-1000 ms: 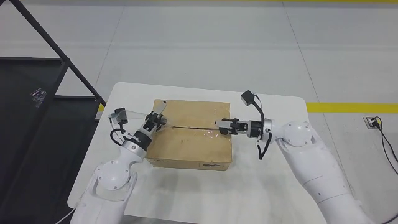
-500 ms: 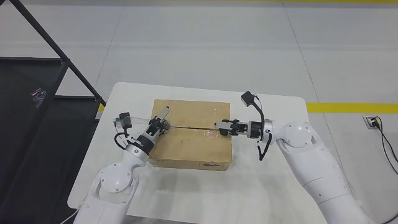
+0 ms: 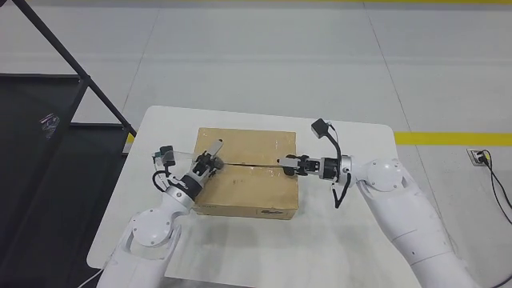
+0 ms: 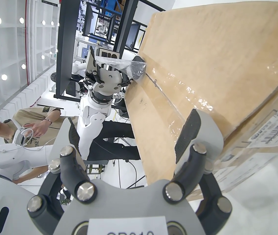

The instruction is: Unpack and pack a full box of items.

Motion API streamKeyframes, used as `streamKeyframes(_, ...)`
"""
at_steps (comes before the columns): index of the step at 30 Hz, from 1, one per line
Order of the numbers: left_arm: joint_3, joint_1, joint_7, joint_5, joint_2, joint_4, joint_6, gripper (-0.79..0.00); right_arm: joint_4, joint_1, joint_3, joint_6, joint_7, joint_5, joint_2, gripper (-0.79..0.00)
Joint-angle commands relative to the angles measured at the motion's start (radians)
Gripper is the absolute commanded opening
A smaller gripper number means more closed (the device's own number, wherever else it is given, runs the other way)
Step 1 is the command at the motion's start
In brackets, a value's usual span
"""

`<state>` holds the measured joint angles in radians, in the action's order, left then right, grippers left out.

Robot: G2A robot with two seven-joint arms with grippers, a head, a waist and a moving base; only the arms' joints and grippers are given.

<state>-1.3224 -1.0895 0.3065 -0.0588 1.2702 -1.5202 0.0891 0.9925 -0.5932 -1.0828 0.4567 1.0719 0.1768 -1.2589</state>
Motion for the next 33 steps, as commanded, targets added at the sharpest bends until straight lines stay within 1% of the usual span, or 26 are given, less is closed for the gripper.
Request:
streamKeyframes(1,0.005,0.002,-0.004,0.002,0.001,-0.005,-0.001,0.0,-0.001,-0.001,0.001,0.002,-0.001,0.0,0.001,0.0)
streamKeyframes(16,0.087,0.058,-0.058,0.065,0.02,0.005,-0.027,0.0,-0.007,-0.014,-0.011,0.018,0.0,0.015,0.011,0.0)
streamKeyframes(33,0.158,0.131,-0.087,0.094,0.045,0.058,-0.054,0.0,-0.035,-0.014,-0.017,0.045,0.005,0.041,0.018,0.0)
